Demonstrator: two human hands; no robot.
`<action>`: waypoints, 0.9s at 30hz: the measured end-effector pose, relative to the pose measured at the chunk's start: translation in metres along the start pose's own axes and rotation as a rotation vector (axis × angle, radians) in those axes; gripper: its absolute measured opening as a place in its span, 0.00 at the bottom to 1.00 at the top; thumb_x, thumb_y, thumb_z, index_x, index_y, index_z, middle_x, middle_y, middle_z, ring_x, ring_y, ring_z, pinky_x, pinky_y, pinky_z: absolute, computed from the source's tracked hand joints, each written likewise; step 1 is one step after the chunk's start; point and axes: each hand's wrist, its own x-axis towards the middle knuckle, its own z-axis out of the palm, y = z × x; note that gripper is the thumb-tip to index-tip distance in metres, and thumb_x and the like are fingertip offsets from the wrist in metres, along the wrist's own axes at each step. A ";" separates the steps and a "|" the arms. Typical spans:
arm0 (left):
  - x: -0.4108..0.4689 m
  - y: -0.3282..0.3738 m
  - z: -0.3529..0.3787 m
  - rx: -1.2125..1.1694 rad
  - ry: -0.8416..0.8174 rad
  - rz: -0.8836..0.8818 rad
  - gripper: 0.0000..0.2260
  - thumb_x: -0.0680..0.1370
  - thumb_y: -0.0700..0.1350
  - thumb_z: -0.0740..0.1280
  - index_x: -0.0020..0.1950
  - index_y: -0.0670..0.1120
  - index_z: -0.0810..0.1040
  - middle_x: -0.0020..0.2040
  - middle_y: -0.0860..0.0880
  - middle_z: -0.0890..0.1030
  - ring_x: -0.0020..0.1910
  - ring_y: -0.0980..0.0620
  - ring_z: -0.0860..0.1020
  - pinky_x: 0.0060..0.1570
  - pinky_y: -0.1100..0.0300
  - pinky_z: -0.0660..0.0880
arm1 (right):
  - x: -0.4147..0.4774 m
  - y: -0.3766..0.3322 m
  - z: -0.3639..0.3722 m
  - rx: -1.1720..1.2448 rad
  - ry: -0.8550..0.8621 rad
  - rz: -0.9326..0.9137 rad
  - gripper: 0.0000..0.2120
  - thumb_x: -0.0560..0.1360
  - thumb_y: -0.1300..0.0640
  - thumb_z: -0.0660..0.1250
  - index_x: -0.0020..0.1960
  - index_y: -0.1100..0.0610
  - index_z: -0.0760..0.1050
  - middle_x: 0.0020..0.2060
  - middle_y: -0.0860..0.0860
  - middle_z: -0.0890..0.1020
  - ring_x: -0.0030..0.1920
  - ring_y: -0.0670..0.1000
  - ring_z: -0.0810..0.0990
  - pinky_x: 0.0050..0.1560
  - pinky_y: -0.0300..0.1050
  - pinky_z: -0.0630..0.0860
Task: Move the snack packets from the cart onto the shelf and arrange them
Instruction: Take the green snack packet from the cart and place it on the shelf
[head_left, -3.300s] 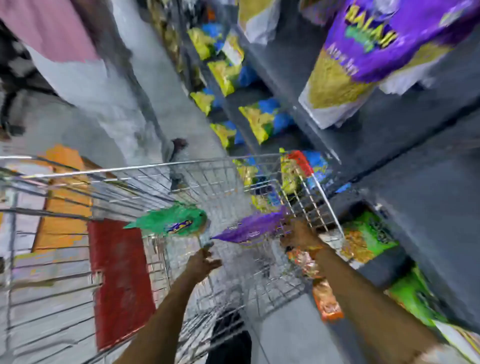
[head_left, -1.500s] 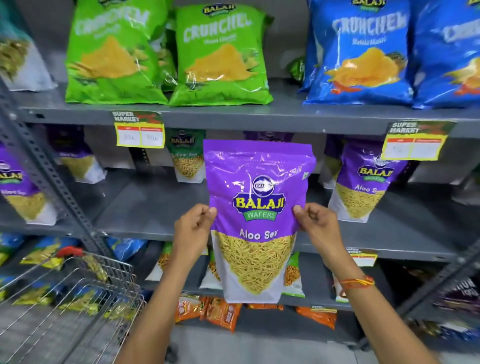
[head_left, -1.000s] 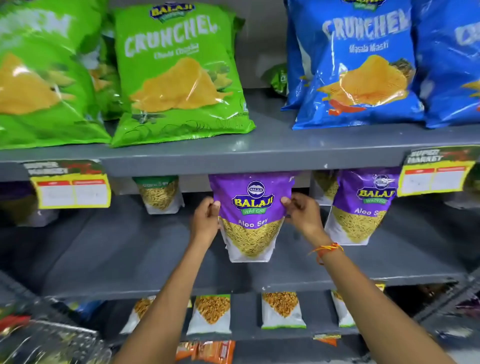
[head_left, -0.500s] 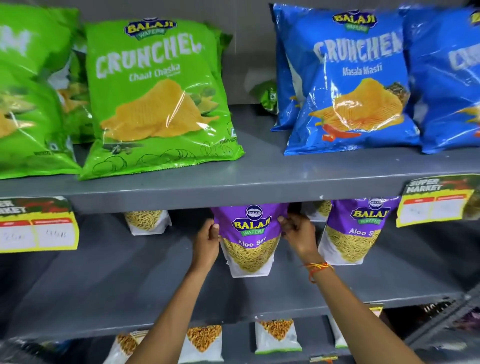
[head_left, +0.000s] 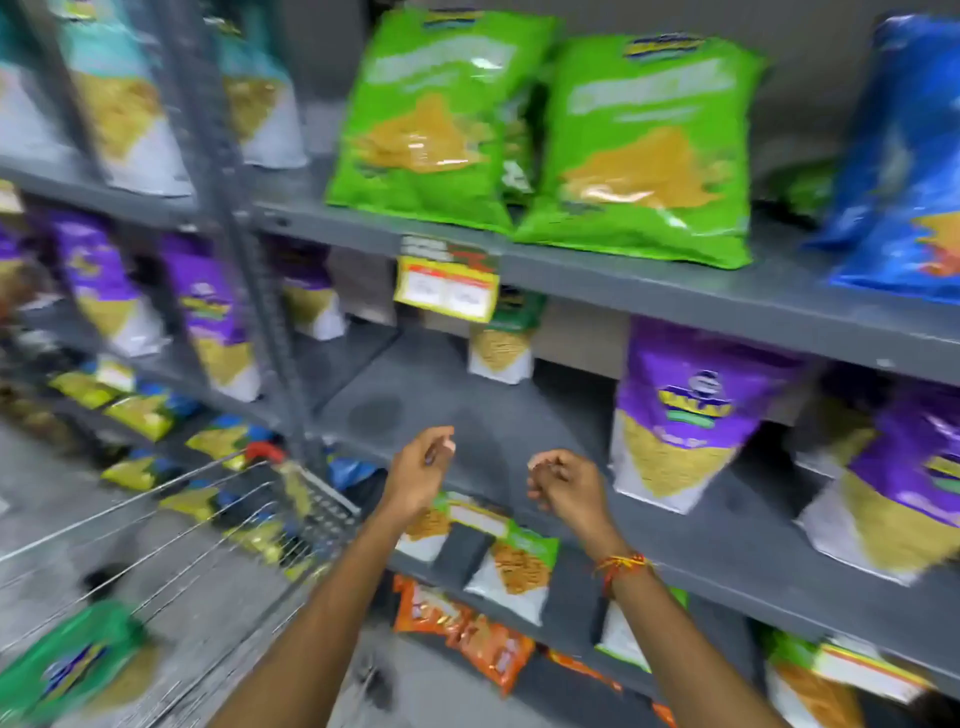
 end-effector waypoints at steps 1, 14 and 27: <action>-0.007 -0.016 -0.029 0.010 0.035 -0.029 0.12 0.76 0.42 0.62 0.57 0.41 0.76 0.48 0.43 0.78 0.49 0.51 0.74 0.44 0.72 0.68 | -0.001 -0.003 0.028 -0.019 -0.093 -0.004 0.15 0.74 0.69 0.62 0.33 0.53 0.74 0.18 0.46 0.77 0.21 0.40 0.75 0.21 0.30 0.70; -0.164 -0.303 -0.324 -0.026 0.333 -1.070 0.12 0.75 0.43 0.62 0.31 0.47 0.71 0.38 0.46 0.76 0.36 0.51 0.75 0.32 0.65 0.68 | -0.028 0.058 0.442 -0.444 -0.931 0.038 0.10 0.70 0.70 0.67 0.47 0.58 0.75 0.35 0.46 0.77 0.31 0.35 0.77 0.41 0.35 0.74; -0.144 -0.468 -0.390 -0.274 0.700 -1.009 0.12 0.73 0.26 0.59 0.49 0.39 0.74 0.39 0.57 0.82 0.41 0.61 0.76 0.44 0.69 0.72 | -0.017 0.183 0.622 -0.781 -1.103 0.023 0.23 0.67 0.68 0.71 0.61 0.66 0.72 0.59 0.64 0.77 0.60 0.59 0.75 0.65 0.56 0.70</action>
